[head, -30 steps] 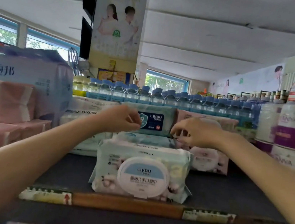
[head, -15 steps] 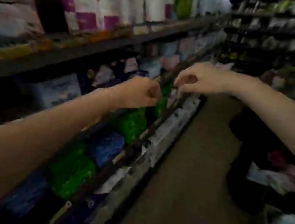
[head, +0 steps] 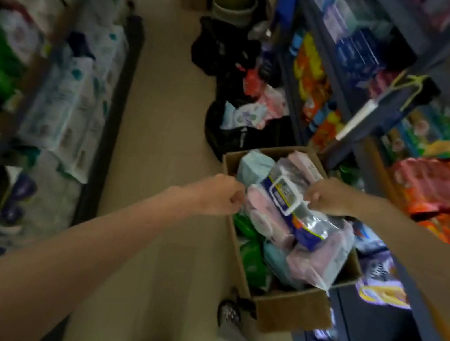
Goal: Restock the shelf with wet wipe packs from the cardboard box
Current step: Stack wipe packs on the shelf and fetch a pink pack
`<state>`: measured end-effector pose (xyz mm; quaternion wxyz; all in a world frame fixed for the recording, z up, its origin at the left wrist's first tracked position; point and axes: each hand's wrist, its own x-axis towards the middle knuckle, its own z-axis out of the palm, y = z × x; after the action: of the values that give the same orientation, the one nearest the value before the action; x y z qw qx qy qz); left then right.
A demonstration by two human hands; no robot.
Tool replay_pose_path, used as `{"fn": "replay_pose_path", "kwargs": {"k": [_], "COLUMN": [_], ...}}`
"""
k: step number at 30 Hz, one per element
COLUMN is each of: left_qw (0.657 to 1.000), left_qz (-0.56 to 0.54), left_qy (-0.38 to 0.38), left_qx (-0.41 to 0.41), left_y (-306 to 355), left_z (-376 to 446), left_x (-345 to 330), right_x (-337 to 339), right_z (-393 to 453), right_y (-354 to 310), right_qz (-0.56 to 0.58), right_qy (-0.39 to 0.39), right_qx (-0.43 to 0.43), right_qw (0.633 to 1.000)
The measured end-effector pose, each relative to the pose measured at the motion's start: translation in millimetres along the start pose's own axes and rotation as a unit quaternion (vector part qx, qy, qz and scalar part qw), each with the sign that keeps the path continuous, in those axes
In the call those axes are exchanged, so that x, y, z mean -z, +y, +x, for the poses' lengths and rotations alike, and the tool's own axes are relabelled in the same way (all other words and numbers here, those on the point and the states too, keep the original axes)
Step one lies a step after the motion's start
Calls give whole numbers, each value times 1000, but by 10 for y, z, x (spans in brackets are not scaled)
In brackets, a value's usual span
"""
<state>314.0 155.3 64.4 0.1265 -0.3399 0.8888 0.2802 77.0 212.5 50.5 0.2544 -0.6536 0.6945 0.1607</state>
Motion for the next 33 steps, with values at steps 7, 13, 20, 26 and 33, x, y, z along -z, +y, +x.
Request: {"fn": "replay_pose_path", "kwargs": {"k": [7,13,20,26,33], "left_qw": [998,996,982,964,947], "left_qz": [-40,-73,-63,-86,-141], "left_qy": [-34,-1,122,140,162], "left_qx": [18,61,129,207,239], "left_y": [251,253,56,-374,-836], "left_z": [1046,1472,1799,1855,1511], "left_x": [-504,-758,-853,-900,-982], "right_x": [-803,-991,-756,-552,-521], "right_z": [331,736,1528,2432,2974], "right_y": [966,1192,827,368,68], "right_qz": [37,144,158,60,-124], "right_qy": [-28,70,98,104,60], "right_qx": [-29,-46,32,119,122], "right_qw": [999,986,982,986,983]}}
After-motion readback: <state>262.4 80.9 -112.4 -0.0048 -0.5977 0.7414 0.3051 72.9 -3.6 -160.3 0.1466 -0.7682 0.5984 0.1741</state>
